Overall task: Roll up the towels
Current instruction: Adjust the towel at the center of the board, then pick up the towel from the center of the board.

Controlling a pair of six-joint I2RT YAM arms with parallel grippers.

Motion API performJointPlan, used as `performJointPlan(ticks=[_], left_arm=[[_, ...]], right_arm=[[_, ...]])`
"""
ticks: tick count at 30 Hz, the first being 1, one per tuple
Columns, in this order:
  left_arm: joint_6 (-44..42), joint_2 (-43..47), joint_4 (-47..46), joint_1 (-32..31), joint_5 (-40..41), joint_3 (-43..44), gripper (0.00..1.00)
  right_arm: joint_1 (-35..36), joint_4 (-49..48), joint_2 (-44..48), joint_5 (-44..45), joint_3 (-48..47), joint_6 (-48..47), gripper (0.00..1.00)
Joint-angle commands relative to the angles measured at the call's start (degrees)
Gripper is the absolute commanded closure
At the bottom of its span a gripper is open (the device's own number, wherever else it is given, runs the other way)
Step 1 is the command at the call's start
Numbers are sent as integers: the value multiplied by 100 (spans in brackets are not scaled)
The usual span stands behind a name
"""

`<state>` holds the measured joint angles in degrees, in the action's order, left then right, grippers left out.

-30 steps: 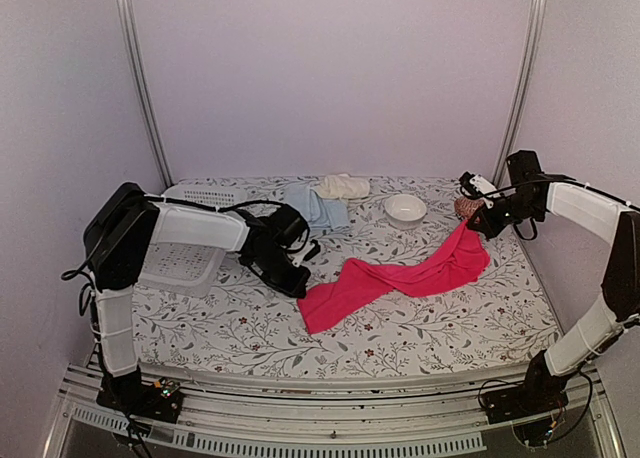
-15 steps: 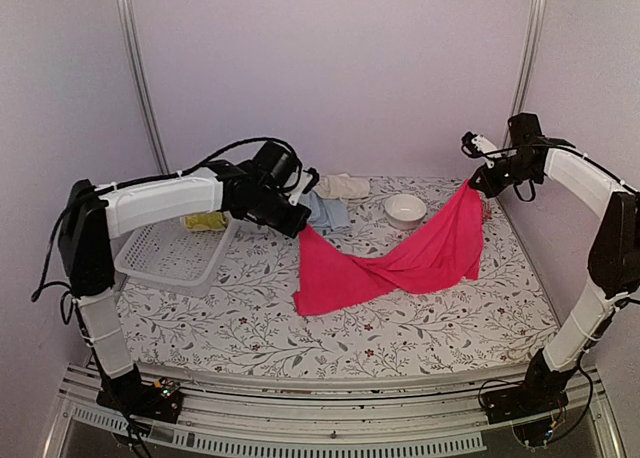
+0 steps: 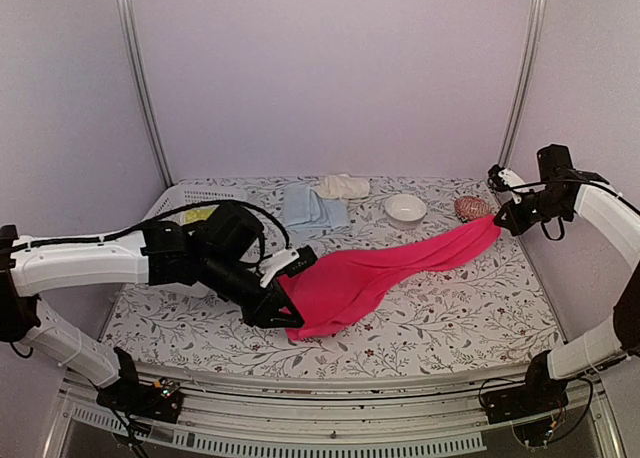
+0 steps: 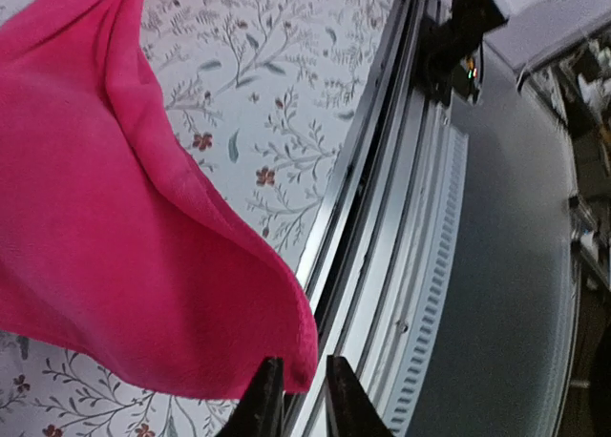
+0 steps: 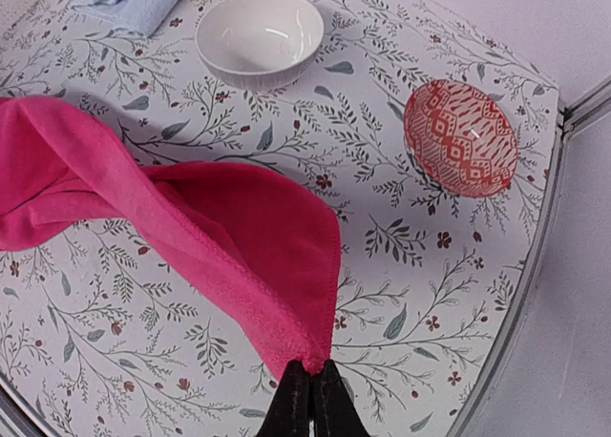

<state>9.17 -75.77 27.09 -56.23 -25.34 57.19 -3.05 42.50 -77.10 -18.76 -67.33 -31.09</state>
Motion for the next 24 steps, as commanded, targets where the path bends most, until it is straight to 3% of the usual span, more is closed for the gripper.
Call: performJointPlan(ticks=[1,5,11,20,24], left_arm=[[267,-478,753,-68,74,117,71],[146,-775,805,401,721,528,65],[873,-1467,569,1331,1409,834,64],[857,-2530,648,1580,2670,1486,73],[797,-2965,835,1664,2858,1740,69]], right_arm=[[-33,58,147,229,257,-147,97],[-36,124,-135,-115,100,-63,98],[-38,-476,-387,-393,514,83,98],[-38,-1173,-585,-939,1062,99,97],[-38,-1491,-490,-1015,1325,133,98]])
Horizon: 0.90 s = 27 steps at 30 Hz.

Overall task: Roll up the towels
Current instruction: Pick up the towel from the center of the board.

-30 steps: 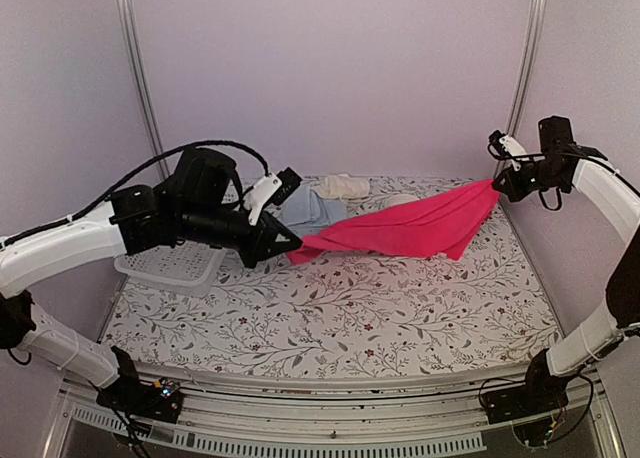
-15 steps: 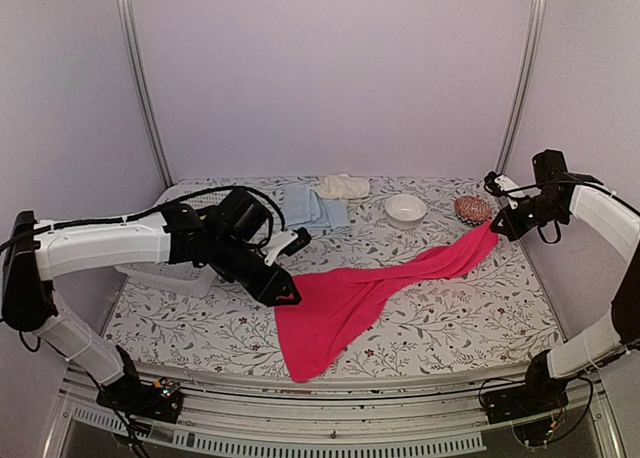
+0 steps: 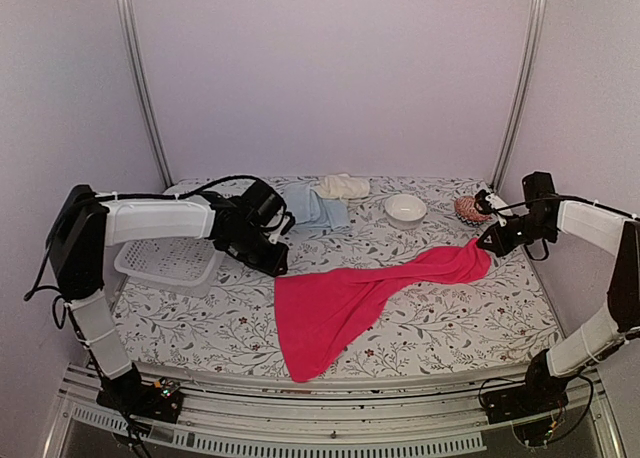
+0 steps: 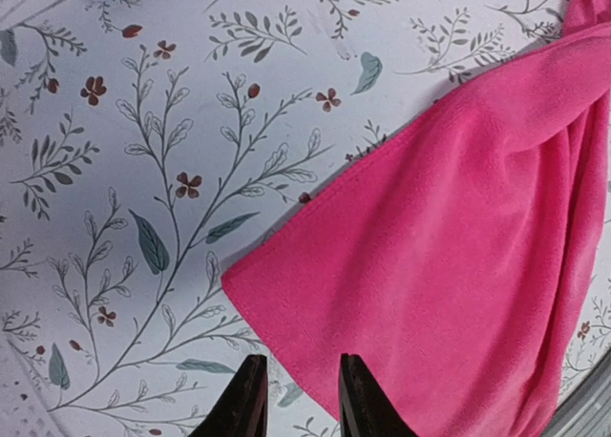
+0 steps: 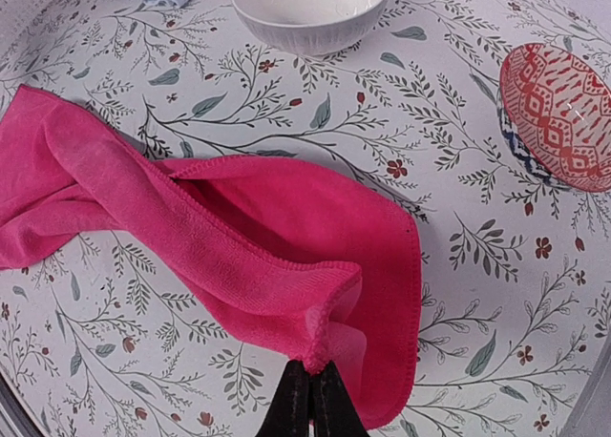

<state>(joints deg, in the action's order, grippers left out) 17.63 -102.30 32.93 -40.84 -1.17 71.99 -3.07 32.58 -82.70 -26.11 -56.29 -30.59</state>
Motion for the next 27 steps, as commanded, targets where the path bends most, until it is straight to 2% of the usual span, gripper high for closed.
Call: performJointPlan(ticks=[1,6,27], left_arm=[[-61,-403,266,143,439,286,67],[-160,-671,260,189,479,348,64],[-398,-1617,482,230,767,912,64]], right_arm=[[-35,-532,76,-307,254,87,97],[-35,-629,124,-401,360,75,98],[-31,-653,38,-471,374,53,97]])
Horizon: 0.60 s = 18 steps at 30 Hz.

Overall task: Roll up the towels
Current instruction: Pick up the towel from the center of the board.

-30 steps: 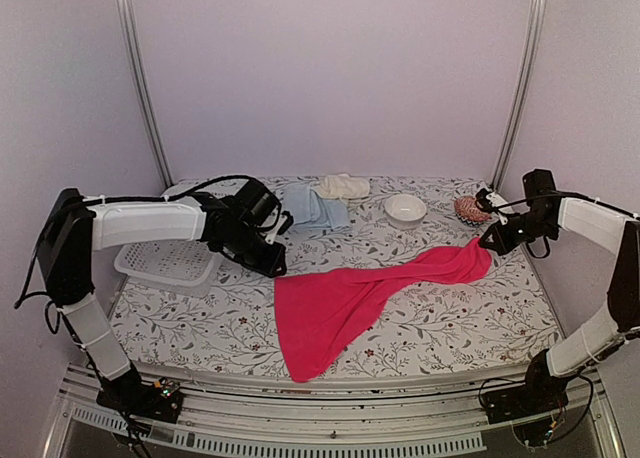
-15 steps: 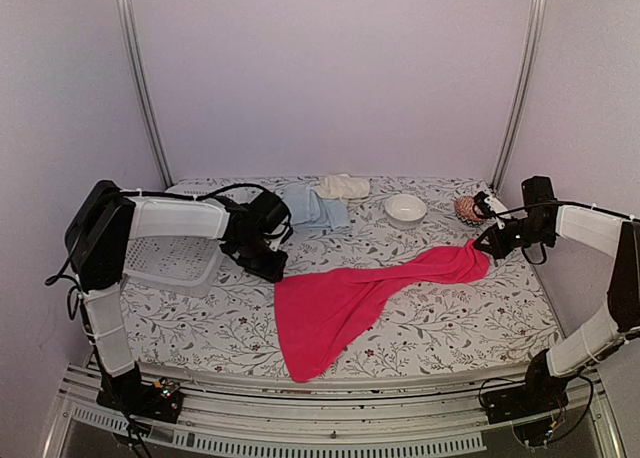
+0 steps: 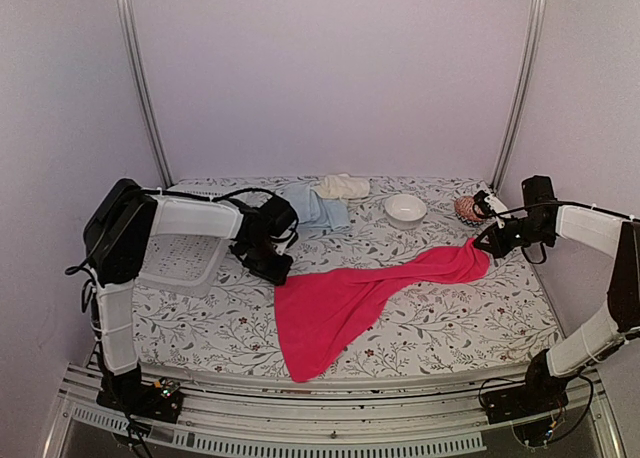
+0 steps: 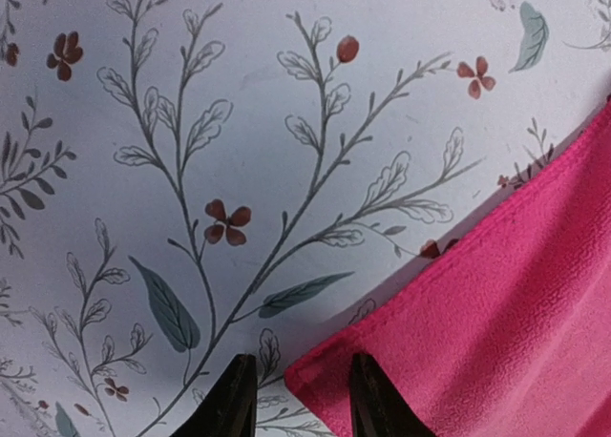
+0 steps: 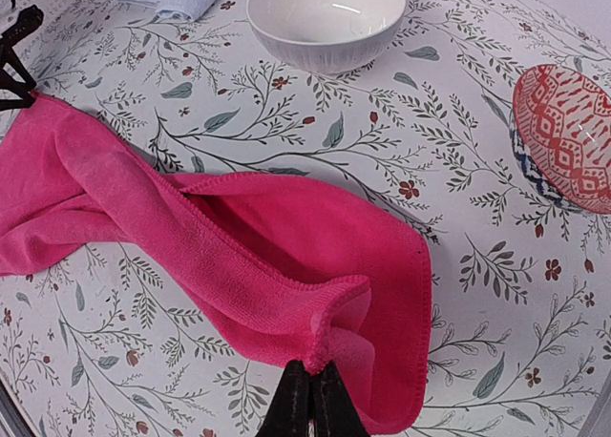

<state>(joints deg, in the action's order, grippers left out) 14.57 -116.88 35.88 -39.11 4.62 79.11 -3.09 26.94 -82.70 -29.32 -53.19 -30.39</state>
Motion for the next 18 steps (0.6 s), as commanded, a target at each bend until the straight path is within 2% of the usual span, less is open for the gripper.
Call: performJointPlan(ticks=[1,10,18], left_arm=[[-104,-174,191,53,173,201,64],[-178,-227,69,53,-68,134,72],[-301,18,-249,90,199,38,95]], right_arm=[[-33,-86,27,-150,66,27,97],[-33,-75,-27,-177,47,25,97],[-33,-26,-169,-171,-107,108,98]])
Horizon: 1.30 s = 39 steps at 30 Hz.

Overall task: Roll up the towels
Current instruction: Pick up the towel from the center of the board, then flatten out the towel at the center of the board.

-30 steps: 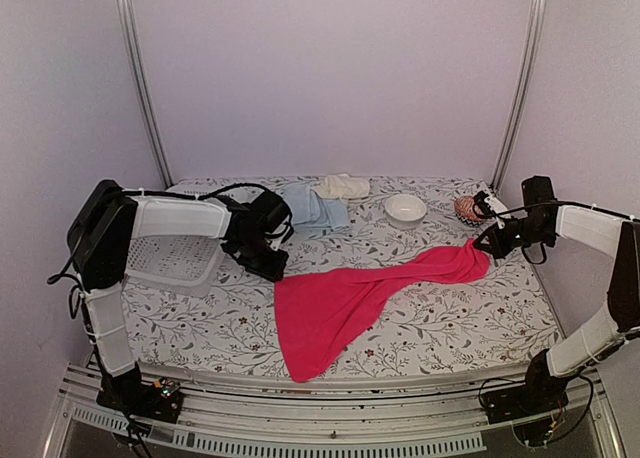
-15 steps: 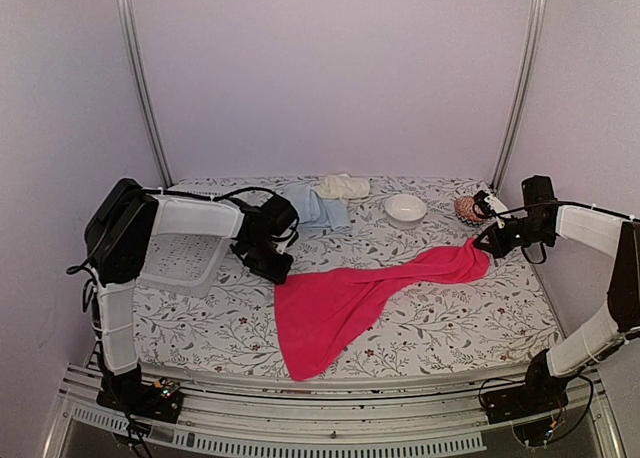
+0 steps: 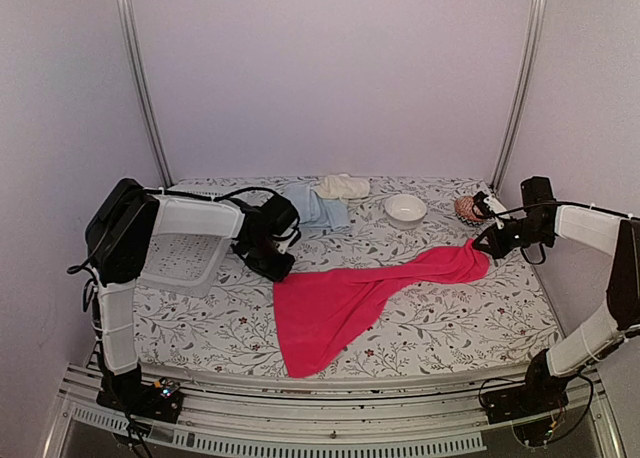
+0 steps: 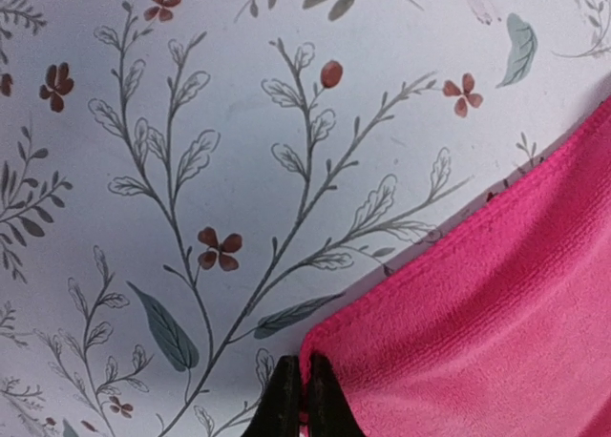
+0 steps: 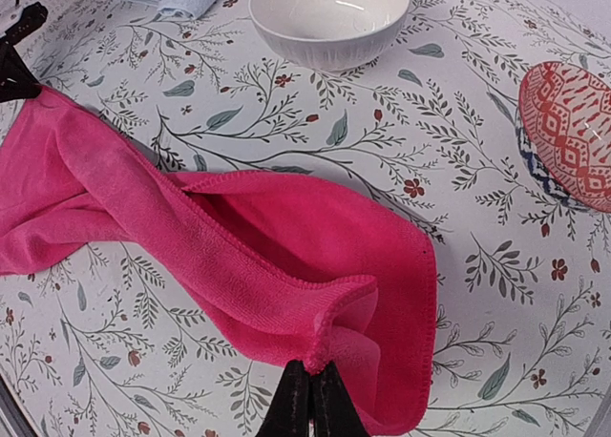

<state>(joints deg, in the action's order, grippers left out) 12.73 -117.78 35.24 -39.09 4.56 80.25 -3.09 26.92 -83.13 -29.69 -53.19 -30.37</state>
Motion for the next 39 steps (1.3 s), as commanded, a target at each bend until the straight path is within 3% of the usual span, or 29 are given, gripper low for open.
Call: performJointPlan(ticks=[1,5,15,21,26,29,35,39], left_arm=[[-140,229,-202,111,265,-53,97],[-265,943,-361,290,487,82,100],[-753,2323,-519,463,1054,720,100],[-842,3160,-642,463,1260,772,100],[-783,3924,-1112,459,962,119,100],[-655,4324,-1306,448,586,-454,100],[-435,5294,-1335,188,104,-1720,100],[-449,6501,-1378,-363,111,-2261,100]], right_arm=[[-33,10,-169,-81,-222,122,98],[-131,297,-413,106,-1020,160,98],[-339,1404,-887,153,-4180,415,97],[-350,1694,-709,368,-4964,435,97],[-353,1823,-286,549,-4651,325,98],[-348,1865,217,493,-3865,212,97],[-354,2110,1909,83,-2080,-186,98],[-350,2647,3335,-284,-1479,-669,98]])
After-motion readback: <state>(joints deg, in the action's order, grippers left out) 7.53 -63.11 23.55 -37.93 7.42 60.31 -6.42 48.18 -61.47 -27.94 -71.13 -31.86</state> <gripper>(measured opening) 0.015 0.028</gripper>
